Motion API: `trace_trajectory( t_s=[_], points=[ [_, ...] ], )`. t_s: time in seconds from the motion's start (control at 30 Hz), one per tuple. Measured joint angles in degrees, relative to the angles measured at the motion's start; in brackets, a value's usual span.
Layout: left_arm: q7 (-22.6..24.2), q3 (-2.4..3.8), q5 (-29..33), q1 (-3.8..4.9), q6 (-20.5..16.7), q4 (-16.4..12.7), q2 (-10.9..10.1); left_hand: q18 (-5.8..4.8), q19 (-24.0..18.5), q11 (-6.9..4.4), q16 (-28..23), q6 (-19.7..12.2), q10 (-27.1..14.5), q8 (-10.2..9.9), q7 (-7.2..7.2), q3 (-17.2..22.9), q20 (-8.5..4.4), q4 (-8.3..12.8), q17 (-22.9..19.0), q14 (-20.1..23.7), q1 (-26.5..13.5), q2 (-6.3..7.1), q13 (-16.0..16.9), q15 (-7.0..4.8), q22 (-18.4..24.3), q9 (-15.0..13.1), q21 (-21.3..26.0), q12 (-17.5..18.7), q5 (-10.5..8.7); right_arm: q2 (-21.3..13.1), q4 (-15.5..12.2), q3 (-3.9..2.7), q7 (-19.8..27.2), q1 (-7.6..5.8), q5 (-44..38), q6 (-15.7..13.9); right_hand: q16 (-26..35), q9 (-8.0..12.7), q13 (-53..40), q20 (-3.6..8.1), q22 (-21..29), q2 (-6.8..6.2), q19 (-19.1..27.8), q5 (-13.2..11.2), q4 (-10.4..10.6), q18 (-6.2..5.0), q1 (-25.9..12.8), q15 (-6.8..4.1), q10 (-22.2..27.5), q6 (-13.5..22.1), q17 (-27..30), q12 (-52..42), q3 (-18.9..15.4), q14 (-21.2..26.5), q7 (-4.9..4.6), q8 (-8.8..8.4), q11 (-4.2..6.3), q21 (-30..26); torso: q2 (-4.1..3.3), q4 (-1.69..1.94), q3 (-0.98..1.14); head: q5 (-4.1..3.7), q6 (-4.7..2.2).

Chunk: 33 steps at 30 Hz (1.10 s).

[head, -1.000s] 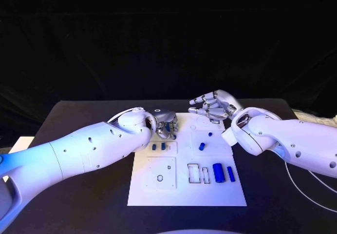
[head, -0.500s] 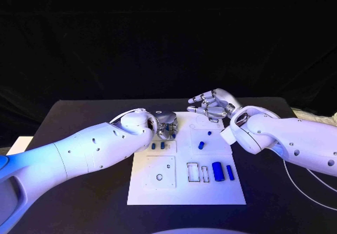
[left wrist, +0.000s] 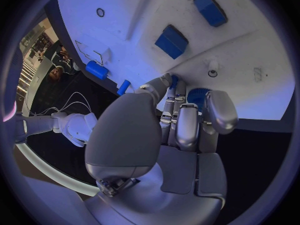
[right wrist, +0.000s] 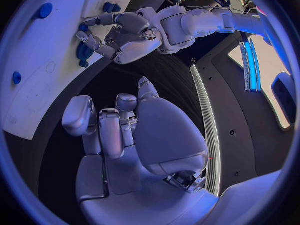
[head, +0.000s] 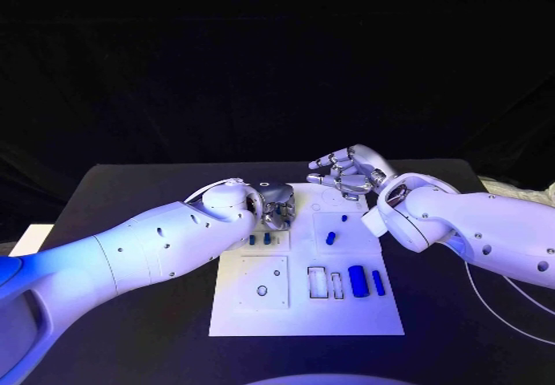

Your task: Assemble the parts on the task board

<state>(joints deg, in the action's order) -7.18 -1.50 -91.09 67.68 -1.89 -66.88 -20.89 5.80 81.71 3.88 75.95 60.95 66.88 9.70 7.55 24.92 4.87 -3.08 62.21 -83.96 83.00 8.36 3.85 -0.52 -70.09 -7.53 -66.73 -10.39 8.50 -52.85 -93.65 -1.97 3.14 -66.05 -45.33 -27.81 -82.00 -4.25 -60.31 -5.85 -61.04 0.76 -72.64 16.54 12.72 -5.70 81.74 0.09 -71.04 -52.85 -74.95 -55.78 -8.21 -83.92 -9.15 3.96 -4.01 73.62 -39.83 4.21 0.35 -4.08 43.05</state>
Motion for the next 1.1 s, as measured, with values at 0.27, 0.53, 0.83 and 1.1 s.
trace_trajectory(
  t_s=[0.27, 0.53, 0.83, 1.1],
  points=[
    [0.21, 0.03, -0.02, -0.24, -0.39, 0.13, 0.06, -0.01, 0.5, -0.72, 0.33, 3.15, 3.57, 0.27, -0.49, 2.1, -0.5, 2.11, -0.06, -0.2, 0.47, -1.21, 0.55, -0.64, -1.62, -0.18, -1.62, 0.44, -1.32, 0.03, -0.01, 0.0, 0.01, 0.0, -0.01, 0.0, 0.0, 0.0, 0.0, 0.0, 0.0, 0.0, 0.0, 0.0, 0.0, 0.0, 0.0, 0.0, 0.0, 0.0, 0.0, 0.0, 0.0, 0.0, 0.0, 0.0, 0.0, 0.0, 0.04, 0.04, 0.03, -0.05, 0.1],
    [0.48, 0.12, 0.02, -0.54, -1.55, -0.25, -0.52, 0.0, 0.63, -0.56, 0.57, 3.67, 4.84, 0.2, 0.0, 4.68, -0.56, 4.49, -0.06, -0.21, 0.76, -1.5, 0.74, -0.63, -3.15, -0.4, -3.15, 0.98, -1.82, 0.04, -0.01, 0.0, 0.01, 0.0, -0.02, 0.01, 0.0, 0.0, 0.0, 0.0, 0.0, 0.0, 0.0, 0.0, 0.0, 0.0, 0.0, 0.0, 0.0, 0.0, 0.01, 0.0, 0.0, 0.0, 0.0, 0.0, 0.0, 0.0, 0.05, 0.04, 0.03, -0.05, 0.12],
    [0.56, 0.75, 1.08, -0.98, -3.92, -2.69, -3.49, 0.01, 0.8, -0.58, 0.84, 3.69, 4.87, -1.18, 0.02, 6.79, -0.38, 5.68, -0.39, -0.21, 0.76, -1.5, 0.76, -0.63, -3.74, -0.03, -3.54, 2.93, -2.05, 0.01, -0.01, 0.0, 0.01, 0.0, -0.03, 0.01, 0.0, 0.0, 0.0, 0.0, 0.0, 0.0, 0.0, 0.0, 0.0, 0.0, 0.0, 0.0, 0.0, 0.0, 0.01, 0.0, 0.0, 0.0, 0.0, 0.0, 0.0, 0.0, 0.1, 0.15, 0.01, -0.13, -0.05],
    [0.52, 2.18, 3.53, -0.69, -5.84, -7.52, -7.82, -0.59, 0.8, -0.34, 0.84, 3.87, 5.03, -1.33, 0.21, 7.09, -0.39, 5.99, -0.53, -0.21, 0.29, -1.03, 1.06, -0.62, -3.94, 0.07, -3.54, 3.29, -1.69, -0.07, 0.02, 0.0, 0.01, 0.0, -0.03, 0.01, 0.0, 0.0, 0.05, 0.0, 0.0, 0.0, 0.0, 0.44, 0.0, 0.0, 0.0, 0.0, 0.0, 0.0, 0.02, 0.0, 0.0, 0.0, 0.0, 0.0, 0.0, 0.0, 0.19, 0.41, -0.01, 0.0, -0.2]
  ],
)
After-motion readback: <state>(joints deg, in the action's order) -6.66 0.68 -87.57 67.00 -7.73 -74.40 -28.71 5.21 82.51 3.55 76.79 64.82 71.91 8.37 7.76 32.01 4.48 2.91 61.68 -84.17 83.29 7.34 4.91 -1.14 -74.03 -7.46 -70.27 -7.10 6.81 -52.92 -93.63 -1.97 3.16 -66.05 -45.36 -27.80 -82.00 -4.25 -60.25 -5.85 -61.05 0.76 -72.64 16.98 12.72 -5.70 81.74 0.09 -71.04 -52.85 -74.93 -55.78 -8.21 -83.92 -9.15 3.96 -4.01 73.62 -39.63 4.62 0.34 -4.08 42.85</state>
